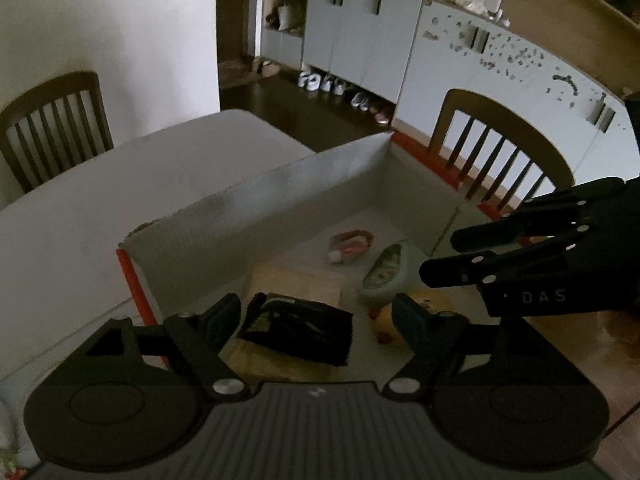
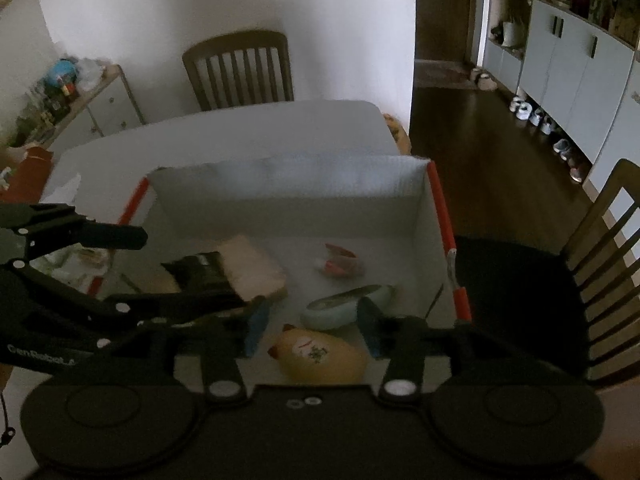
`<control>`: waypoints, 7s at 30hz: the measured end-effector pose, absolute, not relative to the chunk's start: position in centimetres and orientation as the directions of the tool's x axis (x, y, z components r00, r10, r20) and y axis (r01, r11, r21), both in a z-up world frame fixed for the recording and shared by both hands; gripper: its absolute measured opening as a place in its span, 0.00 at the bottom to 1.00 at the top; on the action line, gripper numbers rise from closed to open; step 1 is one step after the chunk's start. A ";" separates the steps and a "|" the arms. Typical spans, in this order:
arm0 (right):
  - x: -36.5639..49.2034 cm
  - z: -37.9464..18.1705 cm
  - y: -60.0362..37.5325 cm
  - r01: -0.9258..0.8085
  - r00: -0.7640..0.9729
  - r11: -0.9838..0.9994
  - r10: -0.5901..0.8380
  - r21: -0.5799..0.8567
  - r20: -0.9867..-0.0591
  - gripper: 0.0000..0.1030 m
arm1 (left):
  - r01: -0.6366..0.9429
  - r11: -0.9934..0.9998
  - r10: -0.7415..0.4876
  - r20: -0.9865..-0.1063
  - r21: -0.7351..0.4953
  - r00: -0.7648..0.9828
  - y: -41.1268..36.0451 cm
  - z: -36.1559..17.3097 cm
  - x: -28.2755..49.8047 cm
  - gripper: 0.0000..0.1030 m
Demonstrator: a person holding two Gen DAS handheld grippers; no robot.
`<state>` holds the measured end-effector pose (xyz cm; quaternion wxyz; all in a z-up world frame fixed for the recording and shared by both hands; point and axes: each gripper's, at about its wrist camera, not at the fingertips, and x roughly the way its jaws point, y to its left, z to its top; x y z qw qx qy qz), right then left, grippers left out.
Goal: Organize objects
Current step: 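Move both tools out of the box back over the table items, then grasp the green-labelled wipes pack with the left tool while the right tool grasps the silver tape roll, then carry the wipes pack in the left tool while the right tool carries the tape roll into the box, then open the left tool to drop the wipes pack while the right tool releases the tape roll in the box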
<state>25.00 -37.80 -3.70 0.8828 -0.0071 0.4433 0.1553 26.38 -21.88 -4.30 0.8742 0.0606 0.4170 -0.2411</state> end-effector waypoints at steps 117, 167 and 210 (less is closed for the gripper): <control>22.7 -11.0 -5.2 -0.378 0.434 0.910 0.337 0.171 -0.835 0.15 | 0.559 0.829 -0.343 -0.820 -0.034 0.458 14.5 -13.5 32.6 0.58; 16.3 -1.4 -25.6 -0.287 0.624 0.918 0.395 0.272 -0.674 0.12 | 0.415 0.883 -0.427 -0.746 -0.221 0.511 -3.2 -2.7 17.6 0.36; 22.2 -8.0 -38.4 -0.146 0.608 0.986 0.156 0.083 -0.778 0.12 | 0.568 0.823 -0.304 -0.851 -0.009 0.428 -26.9 -6.7 31.3 0.36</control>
